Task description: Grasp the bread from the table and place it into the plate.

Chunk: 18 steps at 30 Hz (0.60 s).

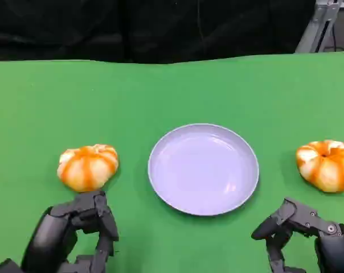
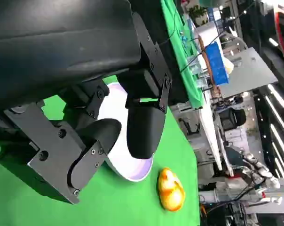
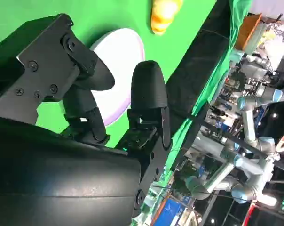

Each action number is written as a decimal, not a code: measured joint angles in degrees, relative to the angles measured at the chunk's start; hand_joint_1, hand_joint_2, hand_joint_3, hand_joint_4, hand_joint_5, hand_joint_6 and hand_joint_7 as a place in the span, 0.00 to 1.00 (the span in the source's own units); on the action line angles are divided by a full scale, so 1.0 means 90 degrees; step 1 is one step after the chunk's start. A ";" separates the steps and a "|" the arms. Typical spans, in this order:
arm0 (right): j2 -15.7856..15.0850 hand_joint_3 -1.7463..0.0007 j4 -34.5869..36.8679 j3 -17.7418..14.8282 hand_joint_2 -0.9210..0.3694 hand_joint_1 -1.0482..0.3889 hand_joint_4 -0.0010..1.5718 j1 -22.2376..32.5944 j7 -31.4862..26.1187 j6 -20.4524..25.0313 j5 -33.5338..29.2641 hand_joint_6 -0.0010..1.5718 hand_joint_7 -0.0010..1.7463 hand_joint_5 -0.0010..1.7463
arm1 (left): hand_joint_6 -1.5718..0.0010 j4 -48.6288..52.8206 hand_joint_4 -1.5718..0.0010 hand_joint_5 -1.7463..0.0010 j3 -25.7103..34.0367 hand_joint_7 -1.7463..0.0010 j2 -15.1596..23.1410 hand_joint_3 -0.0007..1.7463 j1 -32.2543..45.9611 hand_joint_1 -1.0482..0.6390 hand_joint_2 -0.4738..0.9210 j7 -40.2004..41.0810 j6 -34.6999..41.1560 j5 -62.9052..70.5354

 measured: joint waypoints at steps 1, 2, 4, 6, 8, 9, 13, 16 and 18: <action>0.0000 0.24 0.0000 0.0003 0.46 0.77 0.48 0.0000 0.0000 0.0000 0.0001 0.51 0.74 0.92 | 0.45 0.0000 0.43 0.00 0.0000 0.11 0.0000 0.91 0.0000 0.61 0.51 0.0000 0.0000 0.0008; 0.0000 0.24 0.0000 0.0004 0.46 0.77 0.48 0.0000 0.0000 0.0000 0.0001 0.51 0.74 0.92 | 0.45 -0.0001 0.43 0.00 0.0000 0.10 0.0001 0.91 0.0000 0.61 0.51 0.0000 0.0000 0.0011; 0.0000 0.24 0.0000 0.0005 0.47 0.77 0.49 0.0000 0.0000 0.0000 0.0001 0.51 0.74 0.92 | 0.46 -0.0002 0.42 0.00 0.0000 0.11 0.0001 0.91 0.0000 0.61 0.51 0.0000 0.0001 0.0010; 0.0000 0.24 0.0000 0.0007 0.46 0.77 0.49 0.0000 0.0000 0.0000 0.0001 0.51 0.74 0.92 | 0.46 -0.0001 0.42 0.00 0.0000 0.11 0.0001 0.91 -0.0004 0.61 0.52 0.0000 0.0001 0.0009; 0.0000 0.24 0.0000 0.0011 0.46 0.77 0.48 0.0000 0.0000 0.0000 0.0001 0.51 0.74 0.92 | 0.46 0.0000 0.43 0.00 0.0002 0.11 0.0001 0.91 -0.0025 0.61 0.52 0.0000 0.0001 0.0009; 0.0000 0.24 0.0000 0.0012 0.46 0.77 0.48 0.0000 0.0000 0.0000 0.0000 0.51 0.74 0.92 | 0.46 0.0000 0.43 0.00 0.0006 0.11 0.0001 0.91 -0.0036 0.61 0.52 0.0000 0.0001 0.0009; 0.0000 0.24 -0.0001 0.0013 0.46 0.77 0.48 0.0000 0.0000 0.0001 -0.0003 0.51 0.74 0.92 | 0.46 0.0000 0.43 0.00 0.0013 0.11 0.0001 0.91 -0.0040 0.61 0.52 0.0000 0.0001 0.0009; 0.0000 0.24 -0.0001 0.0014 0.46 0.77 0.48 0.0000 0.0000 0.0001 -0.0002 0.51 0.74 0.92 | 0.46 -0.0001 0.43 0.00 0.0020 0.11 0.0001 0.90 -0.0040 0.61 0.52 0.0001 0.0001 0.0013; 0.0000 0.24 -0.0001 0.0014 0.46 0.77 0.48 0.0000 0.0000 0.0002 -0.0003 0.51 0.73 0.92 | 0.47 -0.0001 0.44 0.01 0.0030 0.11 0.0003 0.89 -0.0040 0.61 0.53 0.0002 0.0001 0.0041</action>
